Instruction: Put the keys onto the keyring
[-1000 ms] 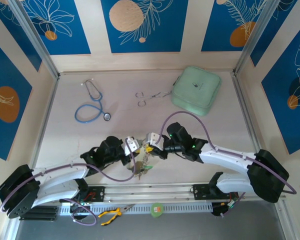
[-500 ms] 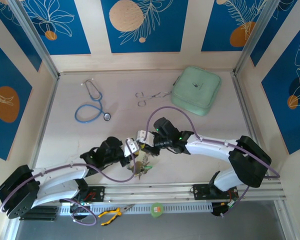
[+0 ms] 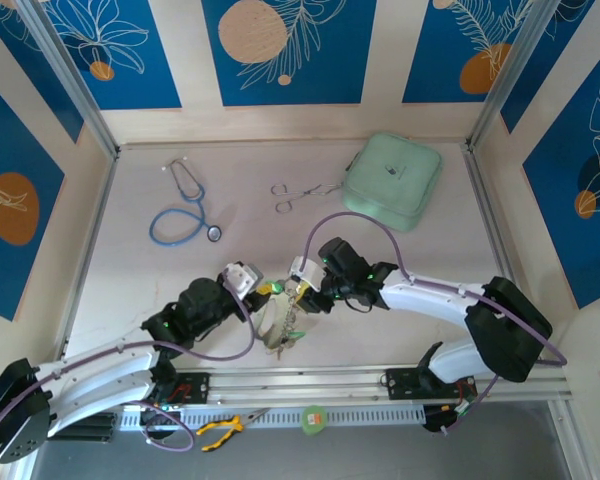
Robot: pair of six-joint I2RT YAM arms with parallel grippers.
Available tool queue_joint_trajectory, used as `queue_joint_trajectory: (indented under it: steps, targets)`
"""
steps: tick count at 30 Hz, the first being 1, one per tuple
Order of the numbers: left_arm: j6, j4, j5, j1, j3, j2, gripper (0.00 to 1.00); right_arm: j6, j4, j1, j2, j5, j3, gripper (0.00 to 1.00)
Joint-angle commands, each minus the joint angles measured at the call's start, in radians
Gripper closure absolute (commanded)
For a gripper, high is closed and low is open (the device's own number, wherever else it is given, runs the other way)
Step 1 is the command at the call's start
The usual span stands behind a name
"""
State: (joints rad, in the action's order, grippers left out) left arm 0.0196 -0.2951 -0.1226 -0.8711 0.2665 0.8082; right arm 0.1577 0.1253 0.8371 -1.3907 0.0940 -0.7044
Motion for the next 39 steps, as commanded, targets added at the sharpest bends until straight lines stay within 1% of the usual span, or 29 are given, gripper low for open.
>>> queue_joint_trajectory:
  steps: [1, 5, 12, 13, 16, 18, 23, 28, 33, 39]
  targets:
    - [-0.188, 0.042, -0.056, 0.008, 0.018, 0.024, 0.48, -0.147, 0.098, 0.032, -0.036, 0.017, -0.039, 0.70]
    - [-0.350, 0.040, -0.077, 0.008, 0.026, 0.091, 0.47, -0.195, 0.089, 0.055, -0.081, 0.059, -0.042, 0.68]
    - [-0.518, 0.107, -0.134, 0.011, 0.071, 0.168, 0.46, -0.281, 0.090, -0.006, -0.132, 0.037, -0.081, 0.69]
    - [-0.535, 0.126, -0.134, 0.013, 0.080, 0.172, 0.46, -0.305, 0.109, -0.018, -0.135, 0.034, -0.095, 0.69]
    - [-0.612, 0.186, -0.152, 0.020, 0.095, 0.176, 0.41, -0.374, 0.193, -0.054, -0.154, 0.032, -0.153, 0.69]
    - [-0.642, 0.189, -0.133, 0.028, 0.093, 0.180, 0.41, -0.376, 0.242, -0.067, -0.168, 0.053, -0.189, 0.69]
    - [-0.662, 0.203, -0.106, 0.036, 0.103, 0.202, 0.40, -0.296, 0.288, -0.063, -0.216, 0.060, -0.237, 0.72]
    - [-0.652, 0.215, -0.098, 0.040, 0.109, 0.204, 0.40, -0.239, 0.357, -0.038, -0.316, 0.069, -0.313, 0.75]
    - [-0.648, 0.219, -0.098, 0.044, 0.108, 0.202, 0.40, -0.228, 0.370, -0.012, -0.375, 0.062, -0.355, 0.75]
    - [-0.647, 0.221, -0.095, 0.044, 0.108, 0.203, 0.40, -0.227, 0.366, 0.006, -0.404, 0.087, -0.377, 0.75]
